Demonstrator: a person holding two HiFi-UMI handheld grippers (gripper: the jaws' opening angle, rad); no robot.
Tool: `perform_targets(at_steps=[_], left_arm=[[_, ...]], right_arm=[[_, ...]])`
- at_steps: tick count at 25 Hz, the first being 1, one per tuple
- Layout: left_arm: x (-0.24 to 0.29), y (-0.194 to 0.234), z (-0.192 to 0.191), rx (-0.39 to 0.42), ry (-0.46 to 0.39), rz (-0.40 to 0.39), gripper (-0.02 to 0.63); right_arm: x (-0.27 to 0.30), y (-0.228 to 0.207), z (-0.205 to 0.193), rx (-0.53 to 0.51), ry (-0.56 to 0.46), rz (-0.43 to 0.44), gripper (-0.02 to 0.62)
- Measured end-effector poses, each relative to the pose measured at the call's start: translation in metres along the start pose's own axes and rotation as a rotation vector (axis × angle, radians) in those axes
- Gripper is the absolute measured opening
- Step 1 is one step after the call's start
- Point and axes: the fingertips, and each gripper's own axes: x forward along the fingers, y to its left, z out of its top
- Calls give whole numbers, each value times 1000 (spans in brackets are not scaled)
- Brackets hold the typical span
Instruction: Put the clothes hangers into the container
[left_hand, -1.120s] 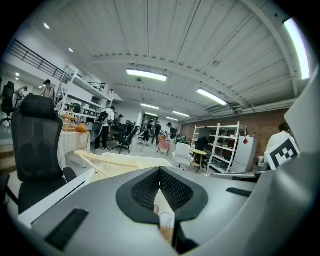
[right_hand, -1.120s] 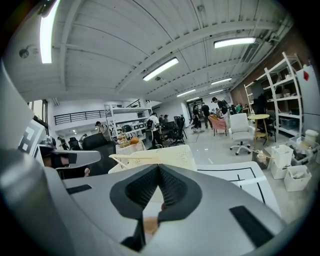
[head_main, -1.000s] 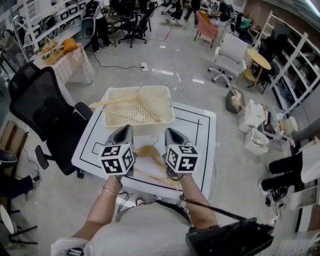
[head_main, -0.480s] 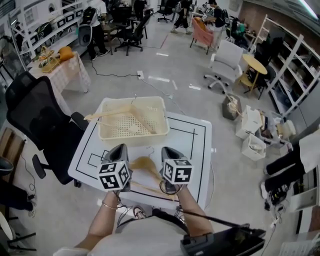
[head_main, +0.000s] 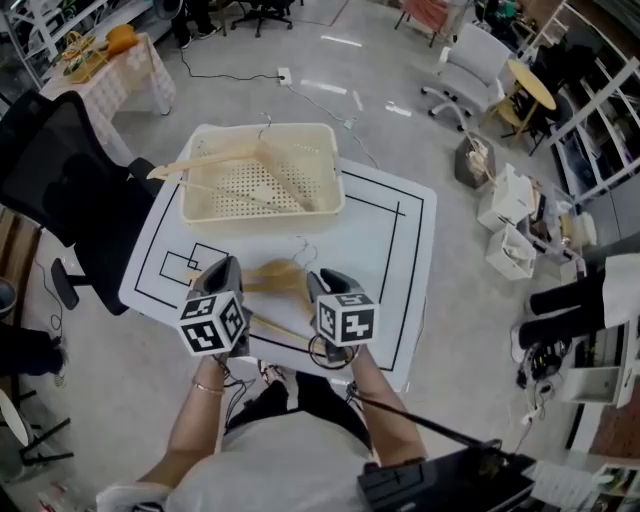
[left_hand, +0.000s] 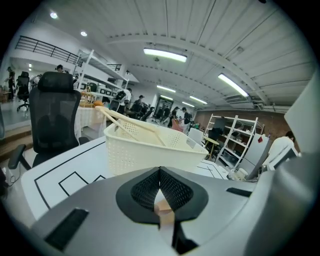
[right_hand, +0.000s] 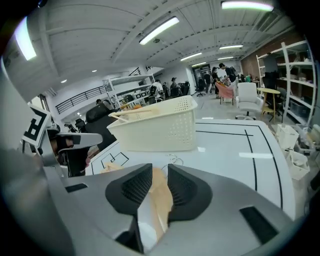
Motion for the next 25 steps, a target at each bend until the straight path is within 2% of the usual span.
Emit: perform_targets(at_steps=[7,13,16,25], left_arm=[[21,7,-29,-22,62,5,11],[19,12,-32,-28,84,15,9],[19,11,-24,-21,72,16,9],[18,0,-18,3,65,-2,9]], right_arm=[[35,-5,-42,-157,163,0,171],[41,2,-75,-178,296,48,193],[44,6,-82,-170,319,67,193],[44,1,-87,-206,333,33,186]])
